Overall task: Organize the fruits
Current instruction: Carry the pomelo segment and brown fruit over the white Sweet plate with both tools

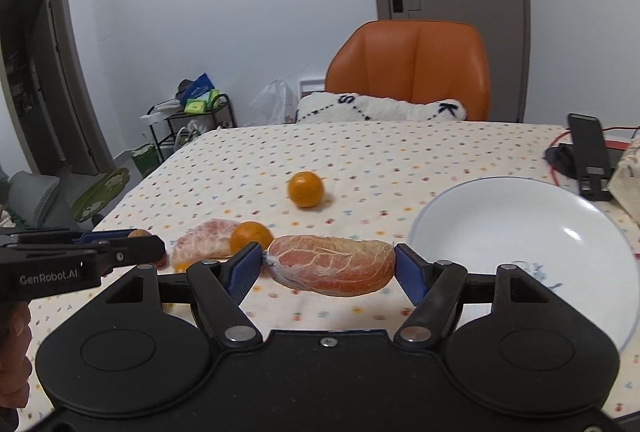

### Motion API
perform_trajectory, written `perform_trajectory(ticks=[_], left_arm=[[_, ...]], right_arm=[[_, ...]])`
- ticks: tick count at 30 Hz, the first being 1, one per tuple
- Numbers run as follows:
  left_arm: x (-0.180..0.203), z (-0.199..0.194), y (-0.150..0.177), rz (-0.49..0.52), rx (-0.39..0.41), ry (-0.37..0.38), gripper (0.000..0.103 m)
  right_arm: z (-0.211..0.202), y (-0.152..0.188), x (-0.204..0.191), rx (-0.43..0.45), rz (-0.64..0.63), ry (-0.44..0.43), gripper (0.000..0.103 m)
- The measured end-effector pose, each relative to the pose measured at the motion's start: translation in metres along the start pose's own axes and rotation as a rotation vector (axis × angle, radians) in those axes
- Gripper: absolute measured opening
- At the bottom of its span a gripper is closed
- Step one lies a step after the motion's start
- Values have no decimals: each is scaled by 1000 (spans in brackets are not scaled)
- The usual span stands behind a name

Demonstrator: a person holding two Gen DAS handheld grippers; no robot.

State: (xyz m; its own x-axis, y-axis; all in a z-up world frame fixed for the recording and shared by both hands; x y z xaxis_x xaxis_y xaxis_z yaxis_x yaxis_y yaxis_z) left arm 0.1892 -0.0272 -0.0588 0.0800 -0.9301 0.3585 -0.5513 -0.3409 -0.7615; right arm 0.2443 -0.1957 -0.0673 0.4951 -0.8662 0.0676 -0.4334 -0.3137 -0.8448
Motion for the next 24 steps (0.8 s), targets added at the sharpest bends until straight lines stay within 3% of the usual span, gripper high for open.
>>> perform_trajectory(ticks=[24], left_arm=[[110, 46, 21, 113, -68, 109, 25]], right_arm=[[-26, 47, 102, -36, 124, 138, 69]])
Point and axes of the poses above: each gripper's, at about its wrist camera, not at the fingertips, and z roughly the way its jaws point, x to its right, y to its underside, the point moved 8 cm from there along z, roughly the way its jaws point, and after that the axes turned 13 degrees about -z, right-handed, at the moved point
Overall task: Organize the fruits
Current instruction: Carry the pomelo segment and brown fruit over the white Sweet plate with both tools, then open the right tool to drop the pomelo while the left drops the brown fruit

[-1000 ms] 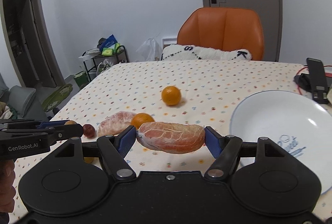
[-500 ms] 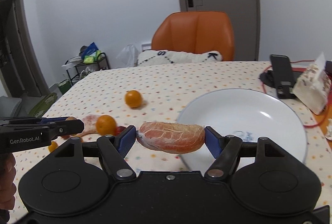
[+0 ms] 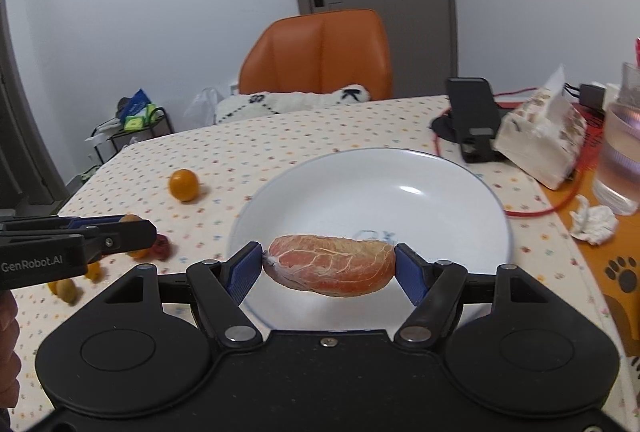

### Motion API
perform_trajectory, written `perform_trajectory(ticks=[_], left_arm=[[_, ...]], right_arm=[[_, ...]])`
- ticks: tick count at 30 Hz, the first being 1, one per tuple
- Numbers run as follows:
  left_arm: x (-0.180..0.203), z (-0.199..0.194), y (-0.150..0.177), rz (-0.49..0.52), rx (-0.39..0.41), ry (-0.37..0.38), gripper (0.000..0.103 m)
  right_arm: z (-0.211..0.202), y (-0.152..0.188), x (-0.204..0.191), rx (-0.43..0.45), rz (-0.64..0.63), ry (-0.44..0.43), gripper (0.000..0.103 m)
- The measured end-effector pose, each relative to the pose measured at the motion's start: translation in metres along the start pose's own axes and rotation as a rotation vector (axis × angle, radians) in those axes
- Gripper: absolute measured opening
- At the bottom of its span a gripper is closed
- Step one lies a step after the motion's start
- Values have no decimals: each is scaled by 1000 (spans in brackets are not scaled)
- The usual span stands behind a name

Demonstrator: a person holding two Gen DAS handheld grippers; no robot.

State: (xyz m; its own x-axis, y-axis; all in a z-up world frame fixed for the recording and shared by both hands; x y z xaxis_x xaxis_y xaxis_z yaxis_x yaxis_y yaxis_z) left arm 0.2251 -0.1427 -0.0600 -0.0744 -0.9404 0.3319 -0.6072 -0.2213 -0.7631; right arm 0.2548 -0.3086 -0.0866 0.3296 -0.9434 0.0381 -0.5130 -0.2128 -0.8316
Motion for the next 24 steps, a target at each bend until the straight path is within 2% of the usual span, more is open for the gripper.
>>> perform_trajectory(ticks=[12, 16, 24], left_arm=[[33, 28, 4, 39, -30, 11, 25], [42, 37, 6, 47, -40, 13, 25], [55, 50, 8, 61, -52, 16, 25]], right_arm=[[5, 15, 27, -22, 46, 8, 70], [3, 15, 31, -7, 48, -2, 75], [-4, 17, 38, 10, 81, -19, 75]])
Point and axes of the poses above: each gripper's, at about its wrist camera, not at the fingertips, and z roughly the way its jaws point, x to its right, y to its underside, the point moved 8 cm from there along z, roughly the way its jaws point, and after that the axes turned 13 degrees about -z, right-handed, at the moved point
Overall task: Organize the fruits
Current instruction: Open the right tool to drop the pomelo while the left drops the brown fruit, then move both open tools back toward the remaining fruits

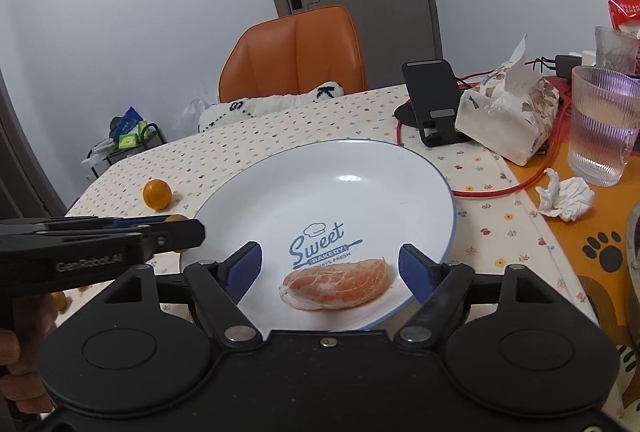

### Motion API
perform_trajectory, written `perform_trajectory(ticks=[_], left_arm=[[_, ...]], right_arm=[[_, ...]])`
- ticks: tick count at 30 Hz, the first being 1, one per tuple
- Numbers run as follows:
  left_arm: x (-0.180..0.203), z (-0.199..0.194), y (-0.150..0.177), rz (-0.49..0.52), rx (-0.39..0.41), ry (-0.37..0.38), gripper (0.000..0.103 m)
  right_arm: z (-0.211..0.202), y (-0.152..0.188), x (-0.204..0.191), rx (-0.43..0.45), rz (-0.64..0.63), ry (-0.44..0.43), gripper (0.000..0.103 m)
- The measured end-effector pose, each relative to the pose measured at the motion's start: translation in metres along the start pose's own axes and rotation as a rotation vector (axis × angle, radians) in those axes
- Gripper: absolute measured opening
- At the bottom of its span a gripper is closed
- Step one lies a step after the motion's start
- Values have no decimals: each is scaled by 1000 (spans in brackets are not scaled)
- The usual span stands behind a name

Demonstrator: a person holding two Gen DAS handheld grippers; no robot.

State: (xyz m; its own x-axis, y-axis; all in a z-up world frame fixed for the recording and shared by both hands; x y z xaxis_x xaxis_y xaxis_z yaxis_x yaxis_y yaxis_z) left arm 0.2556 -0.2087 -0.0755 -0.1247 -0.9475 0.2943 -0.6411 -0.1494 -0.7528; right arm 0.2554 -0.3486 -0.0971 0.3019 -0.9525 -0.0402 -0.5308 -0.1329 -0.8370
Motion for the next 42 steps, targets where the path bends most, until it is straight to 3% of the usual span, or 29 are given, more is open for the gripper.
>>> perform_trajectory(ticks=[8, 15, 20, 25, 27, 38, 42], left_arm=[[5, 3, 2, -2, -6, 2, 27], [-14, -13, 1, -51, 8, -23, 31], [-33, -31, 1, -84, 21, -46, 45], [-53, -52, -1, -117, 56, -78, 76], [-60, -59, -2, -115, 68, -98, 83], [-93, -96, 3, -149, 109, -150, 90], [-106, -106, 7, -168, 95, -153, 93]], right_arm=[[-5, 0, -3, 8, -4, -13, 78], [-7, -3, -16, 15, -17, -15, 82], [-5, -5, -34, 11, -34, -31, 84], [-8, -11, -52, 21, -60, -46, 86], [-11, -13, -58, 30, -68, -52, 89], [-24, -16, -83, 49, -66, -72, 103], [-25, -17, -93, 49, -67, -80, 103]])
Point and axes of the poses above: each gripper's, at about its wrist camera, not at the fingertips, and z roughly the way its jaws point, x to its right, y to its underside, the point moved 8 cm from there along z, roughly the way its jaws point, and after that the axes turned 13 degrees about -z, right-handed, at the moved point
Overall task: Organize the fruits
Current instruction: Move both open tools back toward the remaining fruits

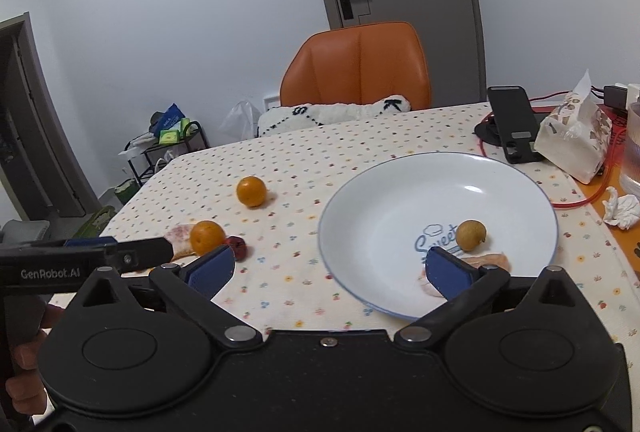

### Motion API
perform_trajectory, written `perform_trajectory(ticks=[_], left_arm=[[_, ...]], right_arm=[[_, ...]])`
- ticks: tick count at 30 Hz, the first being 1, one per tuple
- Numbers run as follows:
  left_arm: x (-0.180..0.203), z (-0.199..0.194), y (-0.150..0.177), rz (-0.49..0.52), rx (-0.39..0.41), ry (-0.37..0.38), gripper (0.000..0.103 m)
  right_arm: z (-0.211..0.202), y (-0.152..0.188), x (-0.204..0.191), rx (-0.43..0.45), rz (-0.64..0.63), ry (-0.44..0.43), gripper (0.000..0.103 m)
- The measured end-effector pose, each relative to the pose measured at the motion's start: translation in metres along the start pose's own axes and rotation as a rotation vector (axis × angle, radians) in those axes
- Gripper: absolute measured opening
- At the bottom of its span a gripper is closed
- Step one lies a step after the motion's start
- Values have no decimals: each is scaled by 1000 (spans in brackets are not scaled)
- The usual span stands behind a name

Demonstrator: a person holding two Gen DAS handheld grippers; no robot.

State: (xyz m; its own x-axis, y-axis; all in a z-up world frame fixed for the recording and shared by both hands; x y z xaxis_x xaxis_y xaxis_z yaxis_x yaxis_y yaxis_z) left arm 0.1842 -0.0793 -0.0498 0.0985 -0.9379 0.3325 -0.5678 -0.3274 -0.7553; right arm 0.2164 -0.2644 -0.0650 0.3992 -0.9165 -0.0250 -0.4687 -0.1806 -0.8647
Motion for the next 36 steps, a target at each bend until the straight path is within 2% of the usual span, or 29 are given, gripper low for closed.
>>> perform_trajectory(ticks=[17, 29, 36], left_arm=[[-65, -27, 3, -70, 15, -49, 94], [-91, -27, 8, -83, 21, -57, 94], [-106, -22, 9, -110, 29, -57, 89]], right_arm=[[17, 0, -51, -40, -50, -49, 103], [28, -2, -78, -47, -104, -72, 103], [38, -4, -93, -46, -130, -95, 102]])
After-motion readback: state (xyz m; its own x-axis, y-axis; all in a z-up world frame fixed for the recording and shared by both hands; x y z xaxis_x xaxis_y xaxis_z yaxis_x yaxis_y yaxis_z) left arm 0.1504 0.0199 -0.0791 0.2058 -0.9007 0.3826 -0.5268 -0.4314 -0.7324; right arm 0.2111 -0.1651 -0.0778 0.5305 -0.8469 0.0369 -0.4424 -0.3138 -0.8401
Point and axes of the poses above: each gripper's, at about its wrist camera, not at the fingertips, and z roughly the way its jaws point, x to its right, y to its underside, the point moved 8 cm from there along z, roughly the way its jaws point, and after that the axes turned 13 degrees about -z, right-handed, at the moved point
